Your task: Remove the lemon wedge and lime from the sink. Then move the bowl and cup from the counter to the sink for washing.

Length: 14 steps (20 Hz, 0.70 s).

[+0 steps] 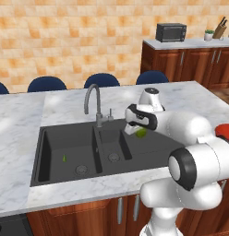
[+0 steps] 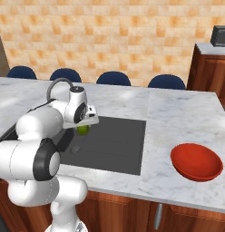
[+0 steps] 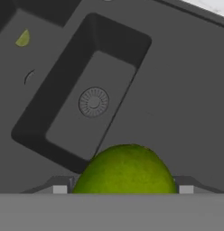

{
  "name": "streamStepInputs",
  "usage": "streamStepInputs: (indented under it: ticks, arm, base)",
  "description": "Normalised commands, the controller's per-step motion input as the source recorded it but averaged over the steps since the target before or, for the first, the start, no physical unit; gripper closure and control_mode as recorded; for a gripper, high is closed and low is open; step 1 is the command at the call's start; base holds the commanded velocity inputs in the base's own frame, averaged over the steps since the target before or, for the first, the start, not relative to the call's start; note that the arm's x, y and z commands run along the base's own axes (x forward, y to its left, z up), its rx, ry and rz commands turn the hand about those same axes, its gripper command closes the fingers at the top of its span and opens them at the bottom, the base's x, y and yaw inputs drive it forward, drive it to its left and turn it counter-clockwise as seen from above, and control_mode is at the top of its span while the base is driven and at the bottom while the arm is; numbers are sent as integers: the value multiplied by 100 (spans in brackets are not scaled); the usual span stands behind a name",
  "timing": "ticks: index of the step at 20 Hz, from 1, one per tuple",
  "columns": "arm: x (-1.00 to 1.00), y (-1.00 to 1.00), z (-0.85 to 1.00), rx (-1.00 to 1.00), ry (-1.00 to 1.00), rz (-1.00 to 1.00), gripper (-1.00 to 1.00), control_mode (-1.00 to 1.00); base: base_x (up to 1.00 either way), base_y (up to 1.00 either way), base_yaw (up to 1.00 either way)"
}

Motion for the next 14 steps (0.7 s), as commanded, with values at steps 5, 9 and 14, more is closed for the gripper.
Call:
streamStepInputs:
  ticks: [5,9,14]
  arm:
    - [-1,-32,8,-8,14,-5,100,-100]
    - [-1,-33,5,-10,13,-8,100,-100]
    - [0,-36,3,-10,3,-5,100,-100]
  base:
    - [0,0,0]
    - [0,0,0]
    - [0,0,0]
